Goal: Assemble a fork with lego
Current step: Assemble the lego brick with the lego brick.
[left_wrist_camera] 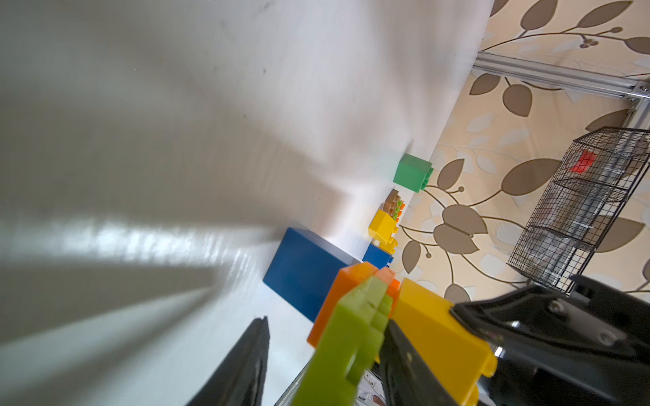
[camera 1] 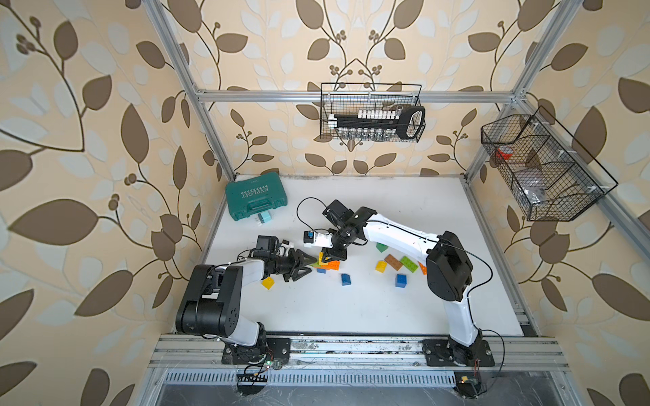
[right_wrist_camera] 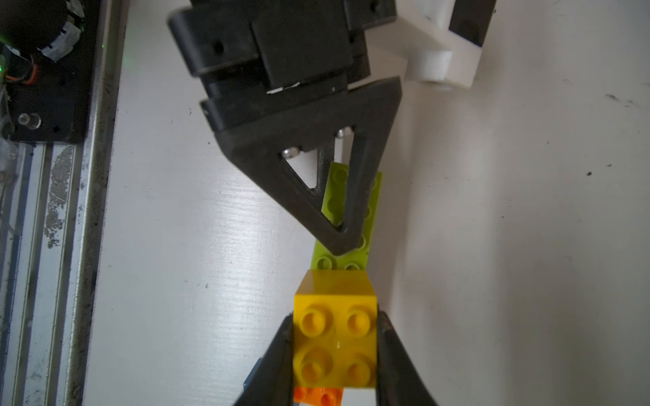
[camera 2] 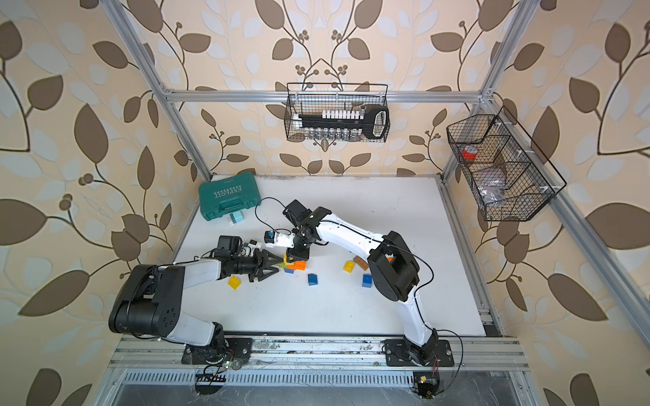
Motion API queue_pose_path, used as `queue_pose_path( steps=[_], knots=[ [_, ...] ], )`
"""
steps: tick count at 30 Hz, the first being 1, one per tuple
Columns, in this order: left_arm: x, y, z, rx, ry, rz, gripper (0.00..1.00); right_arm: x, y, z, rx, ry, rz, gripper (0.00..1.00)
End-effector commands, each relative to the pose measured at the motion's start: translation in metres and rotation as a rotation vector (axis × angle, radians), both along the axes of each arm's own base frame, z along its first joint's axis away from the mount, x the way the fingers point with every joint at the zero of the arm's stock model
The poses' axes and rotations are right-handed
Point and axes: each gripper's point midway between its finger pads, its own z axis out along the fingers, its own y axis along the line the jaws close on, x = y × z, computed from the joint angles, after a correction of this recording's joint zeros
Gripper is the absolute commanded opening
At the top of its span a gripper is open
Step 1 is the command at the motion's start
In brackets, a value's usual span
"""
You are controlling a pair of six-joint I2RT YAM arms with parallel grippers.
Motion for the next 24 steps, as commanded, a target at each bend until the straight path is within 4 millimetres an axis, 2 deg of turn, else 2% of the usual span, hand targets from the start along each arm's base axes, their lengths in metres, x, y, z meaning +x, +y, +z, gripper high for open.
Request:
queue_pose_path(
  steps=[1, 7, 12, 15, 19, 24],
  knots=[
    [-0.002, 0.002, -0.007, 0.029, 0.021, 0.012, 0.52, -0.004, -0.006, -0.017, -0.058, 0.027, -0.012, 0.23],
    [-0.002, 0.001, -0.002, 0.017, 0.012, 0.017, 0.52, -0.005, -0.001, -0.016, -0.051, 0.006, -0.055, 0.23],
    [-0.001, 0.0, 0.005, 0.005, -0.004, 0.015, 0.53, 0.0, 0.002, -0.002, -0.014, -0.025, -0.074, 0.23],
    [0.001, 0.0, 0.016, 0.003, -0.041, 0.017, 0.55, 0.001, 0.003, 0.004, -0.006, -0.034, -0.079, 0.23],
    [0.001, 0.001, 0.017, 0.015, -0.045, 0.021, 0.56, 0.001, 0.002, 0.003, -0.014, -0.038, -0.086, 0.23],
    [0.002, 0.003, 0.015, 0.035, -0.044, 0.022, 0.56, -0.003, 0.0, -0.008, -0.039, -0.024, -0.076, 0.23]
  ],
)
